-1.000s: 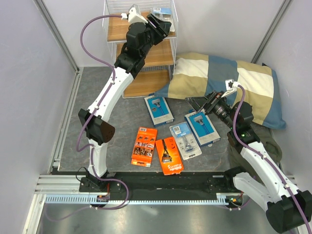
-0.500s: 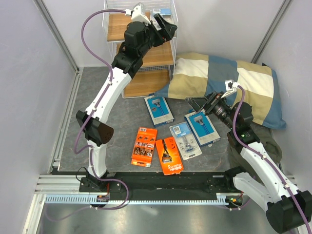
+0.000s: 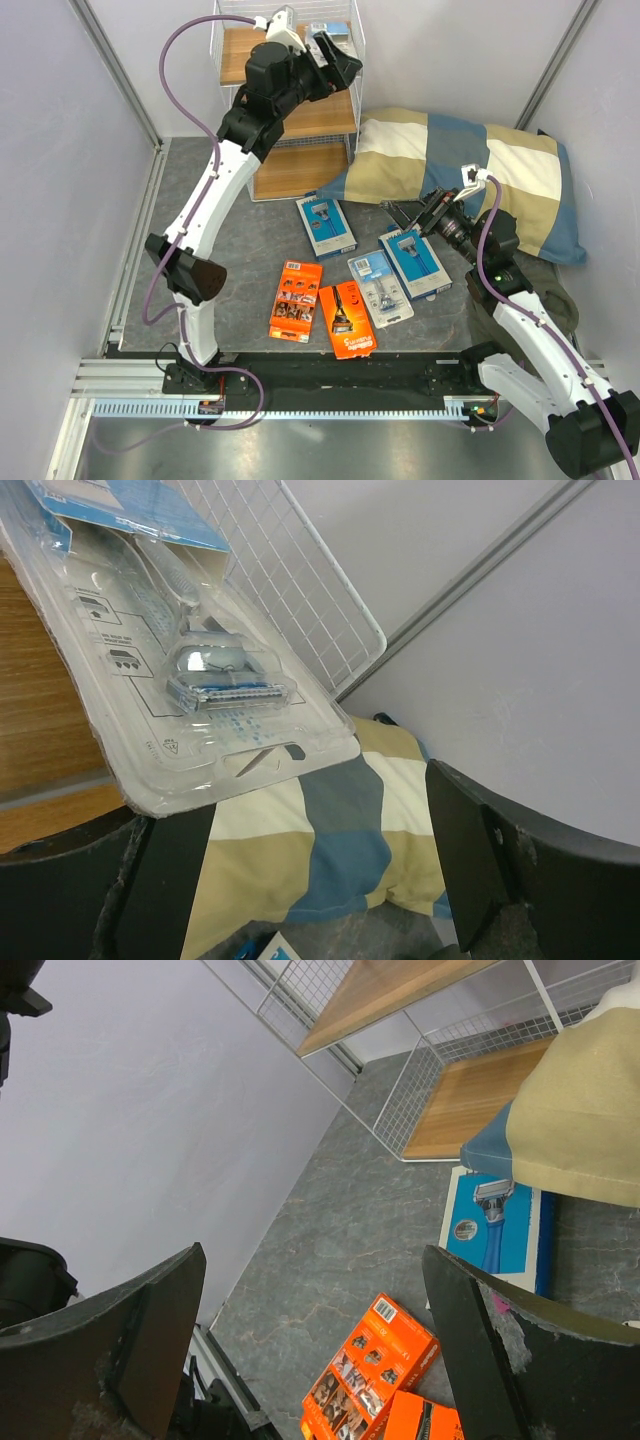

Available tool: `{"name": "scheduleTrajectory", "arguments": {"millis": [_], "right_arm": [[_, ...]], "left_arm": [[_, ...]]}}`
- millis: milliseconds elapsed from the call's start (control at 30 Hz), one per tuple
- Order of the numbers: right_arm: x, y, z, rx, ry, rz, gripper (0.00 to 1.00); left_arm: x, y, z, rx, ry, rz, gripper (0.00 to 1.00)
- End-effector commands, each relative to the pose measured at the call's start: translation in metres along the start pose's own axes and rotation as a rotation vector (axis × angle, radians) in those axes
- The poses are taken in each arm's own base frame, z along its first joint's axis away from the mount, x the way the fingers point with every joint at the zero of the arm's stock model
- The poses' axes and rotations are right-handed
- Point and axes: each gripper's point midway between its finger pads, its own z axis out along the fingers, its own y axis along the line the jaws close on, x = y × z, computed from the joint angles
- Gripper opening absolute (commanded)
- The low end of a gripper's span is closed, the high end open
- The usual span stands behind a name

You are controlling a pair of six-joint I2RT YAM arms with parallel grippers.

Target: Place and organize the shaving razors onto the shelf

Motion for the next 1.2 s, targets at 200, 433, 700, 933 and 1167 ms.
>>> {"name": "scheduleTrajectory", "arguments": {"millis": [200,433,700,933,1167], "right_arm": [[-0.001,0.005,-0.004,-0.017,-0.013,-0.018,0.98],[0.001,0.002,-0.005,-0.015,-0.011,-0.013,0.98],[0.004,0.0,-0.004,-0.012,-0.006,-0.007,0.98],[0.005,0.0,-0.006,-0.01,-0.006,-0.009,0.98],[0.005,-0.002,-0.008,-0.004,-0.006,-0.012,0.98]], "left_arm": [[-0.023,-0.007,-0.025,0.082,0.028,-0.038,0.89],[-0.005,-0.019,-0.025,0.168,0.117,-0.034,0.89],[0.008,-0.023,-0.023,0.215,0.172,-0.042,0.9],[0.012,-0.019,-0.014,0.214,0.183,-0.057,0.9],[0.017,-0.005,-0.008,0.187,0.205,-0.106,0.9]]}}
